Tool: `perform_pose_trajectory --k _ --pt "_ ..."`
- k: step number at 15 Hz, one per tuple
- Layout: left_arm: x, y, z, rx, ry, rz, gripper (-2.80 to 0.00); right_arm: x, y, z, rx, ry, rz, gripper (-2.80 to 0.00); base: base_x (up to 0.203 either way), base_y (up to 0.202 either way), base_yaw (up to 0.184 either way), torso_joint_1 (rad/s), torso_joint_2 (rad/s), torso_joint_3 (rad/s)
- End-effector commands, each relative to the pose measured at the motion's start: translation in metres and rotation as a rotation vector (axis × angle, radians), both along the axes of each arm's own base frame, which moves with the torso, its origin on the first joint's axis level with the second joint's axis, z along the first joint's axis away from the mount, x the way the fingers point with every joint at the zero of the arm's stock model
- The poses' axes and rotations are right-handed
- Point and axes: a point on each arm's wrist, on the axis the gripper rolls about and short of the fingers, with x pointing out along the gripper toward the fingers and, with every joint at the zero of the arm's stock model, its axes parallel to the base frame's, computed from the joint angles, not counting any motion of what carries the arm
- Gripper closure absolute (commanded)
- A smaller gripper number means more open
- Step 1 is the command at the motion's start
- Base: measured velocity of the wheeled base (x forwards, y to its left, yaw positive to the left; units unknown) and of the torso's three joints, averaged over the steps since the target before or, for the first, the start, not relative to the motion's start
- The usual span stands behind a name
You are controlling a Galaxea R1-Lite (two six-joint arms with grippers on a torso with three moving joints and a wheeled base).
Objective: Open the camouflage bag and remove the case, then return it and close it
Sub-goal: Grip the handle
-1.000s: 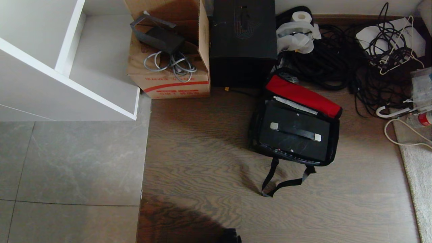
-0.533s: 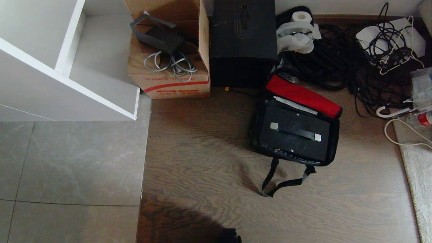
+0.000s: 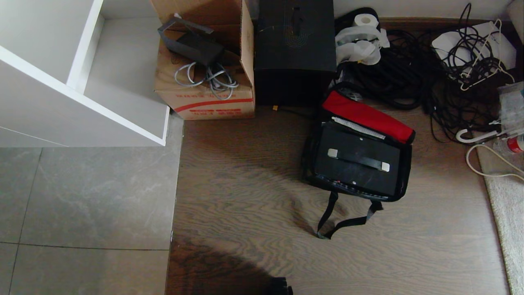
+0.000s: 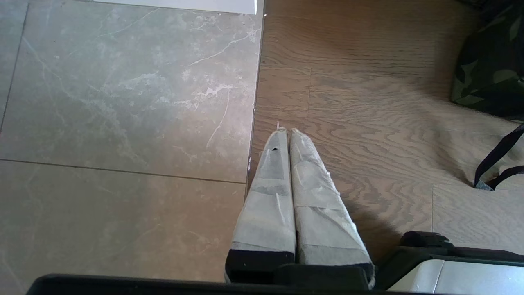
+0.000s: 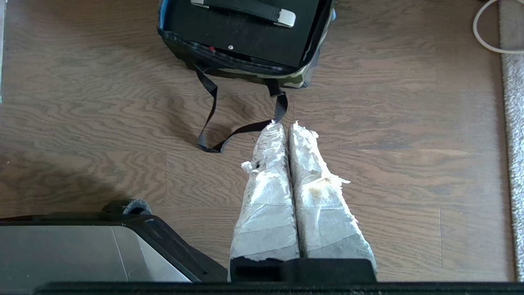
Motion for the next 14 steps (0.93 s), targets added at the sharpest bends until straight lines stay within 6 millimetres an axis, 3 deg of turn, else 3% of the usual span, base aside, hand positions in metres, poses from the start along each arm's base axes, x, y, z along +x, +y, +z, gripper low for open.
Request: perform_pose_trajectory --k 1,5,9,14 --pt "0.001 0.000 -0.003 -0.001 0.008 0.001 0.00 0.000 0.000 0.000 -0.009 0.004 0.004 0.00 0.000 0.000 0.000 0.000 0.00 0.000" --pt "0.001 0.000 -0.003 -0.001 0.008 0.002 0.00 0.000 0.000 0.006 -0.022 0.037 -0.004 0.00 0.000 0.000 0.000 0.000 0.00 0.000" --pt "0.001 0.000 -0.003 -0.001 0.008 0.001 0.00 -0.008 0.000 0.057 -0.016 0.027 0.015 0.00 0.000 0.000 0.000 0.000 0.00 0.000" --pt "0.001 0.000 -0.003 -0.001 0.008 0.001 0.00 0.017 0.000 0.082 0.091 0.312 -0.005 0.00 0.000 0.000 0.000 0.000 0.00 0.000"
